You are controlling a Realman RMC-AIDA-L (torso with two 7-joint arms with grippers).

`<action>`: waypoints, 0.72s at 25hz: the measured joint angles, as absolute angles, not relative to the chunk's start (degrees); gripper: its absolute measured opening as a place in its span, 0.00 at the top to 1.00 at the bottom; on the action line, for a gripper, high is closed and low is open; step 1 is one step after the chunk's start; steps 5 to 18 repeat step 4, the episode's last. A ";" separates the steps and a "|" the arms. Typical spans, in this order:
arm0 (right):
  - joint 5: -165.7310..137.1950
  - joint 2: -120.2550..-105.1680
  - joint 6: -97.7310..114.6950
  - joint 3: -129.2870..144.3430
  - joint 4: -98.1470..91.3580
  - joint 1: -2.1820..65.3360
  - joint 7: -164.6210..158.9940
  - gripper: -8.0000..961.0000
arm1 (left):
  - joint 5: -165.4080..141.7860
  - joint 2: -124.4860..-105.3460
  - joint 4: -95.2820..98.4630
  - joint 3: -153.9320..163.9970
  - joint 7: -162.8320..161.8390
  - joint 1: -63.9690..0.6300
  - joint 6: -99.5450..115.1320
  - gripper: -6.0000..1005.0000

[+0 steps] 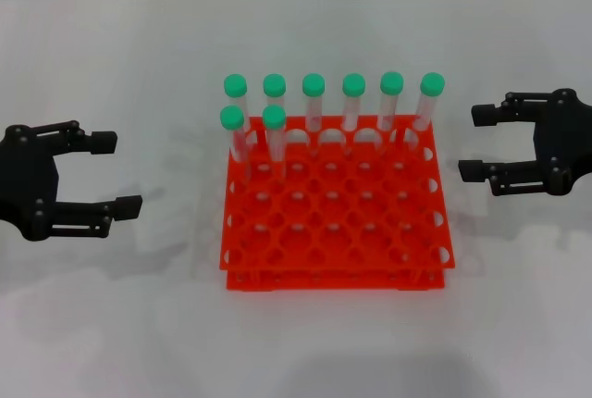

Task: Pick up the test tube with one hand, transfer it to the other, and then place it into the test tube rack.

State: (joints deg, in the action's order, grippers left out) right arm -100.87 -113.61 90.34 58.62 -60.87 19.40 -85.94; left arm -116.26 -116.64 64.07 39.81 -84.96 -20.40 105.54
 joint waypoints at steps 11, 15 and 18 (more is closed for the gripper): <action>-100.90 -113.81 90.95 58.60 -61.15 19.42 -85.94 0.21 | -116.18 -116.71 64.01 39.81 -84.93 -20.43 105.56 0.13; -100.90 -113.81 90.95 58.60 -61.15 19.42 -85.94 0.21 | -116.18 -116.71 64.01 39.81 -84.93 -20.43 105.56 0.13; -100.90 -113.81 90.95 58.60 -61.15 19.42 -85.94 0.21 | -116.18 -116.71 64.01 39.81 -84.93 -20.43 105.56 0.13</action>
